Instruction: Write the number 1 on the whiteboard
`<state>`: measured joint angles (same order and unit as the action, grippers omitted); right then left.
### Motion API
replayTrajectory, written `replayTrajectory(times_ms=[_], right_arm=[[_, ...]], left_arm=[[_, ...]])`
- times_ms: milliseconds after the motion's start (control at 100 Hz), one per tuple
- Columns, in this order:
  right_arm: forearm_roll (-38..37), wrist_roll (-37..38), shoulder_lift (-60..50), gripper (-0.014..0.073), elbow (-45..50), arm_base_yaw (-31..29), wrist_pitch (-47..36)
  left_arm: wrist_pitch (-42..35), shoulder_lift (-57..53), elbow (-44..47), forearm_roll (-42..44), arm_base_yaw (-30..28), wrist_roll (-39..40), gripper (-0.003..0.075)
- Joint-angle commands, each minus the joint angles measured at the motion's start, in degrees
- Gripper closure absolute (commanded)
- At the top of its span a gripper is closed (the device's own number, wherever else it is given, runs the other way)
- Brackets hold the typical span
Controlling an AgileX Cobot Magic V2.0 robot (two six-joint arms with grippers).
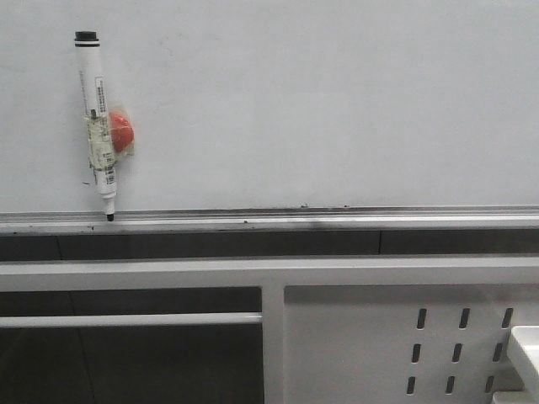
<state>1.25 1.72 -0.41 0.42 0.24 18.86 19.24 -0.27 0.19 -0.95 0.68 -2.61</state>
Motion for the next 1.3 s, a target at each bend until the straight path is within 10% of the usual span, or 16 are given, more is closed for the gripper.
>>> replayTrajectory(times_ms=[0, 690, 960, 1290], right_arm=[[-1.25, -0.02, -1.27, 0.0663, 0.73, -0.27, -1.45], [-1.25, -0.02, -1.27, 0.0663, 0.73, -0.27, -1.8], [-1.71, -0.02, -1.27, 0.0663, 0.73, -0.27, -24.71], [-1.25, 0.08, -1.27, 0.0663, 0.73, -0.27, -31.41]], left_arm=[[-3.1, -1.34, 2.03, -0.4, -0.13, 0.0, 0.074], [-23.63, -1.34, 2.03, -3.41, -0.13, 0.0, 0.074], [-32.83, -1.34, 2.03, -4.4, -0.13, 0.0, 0.074], [-33.73, -1.34, 1.91, -12.76, -0.13, 5.65, 0.074]])
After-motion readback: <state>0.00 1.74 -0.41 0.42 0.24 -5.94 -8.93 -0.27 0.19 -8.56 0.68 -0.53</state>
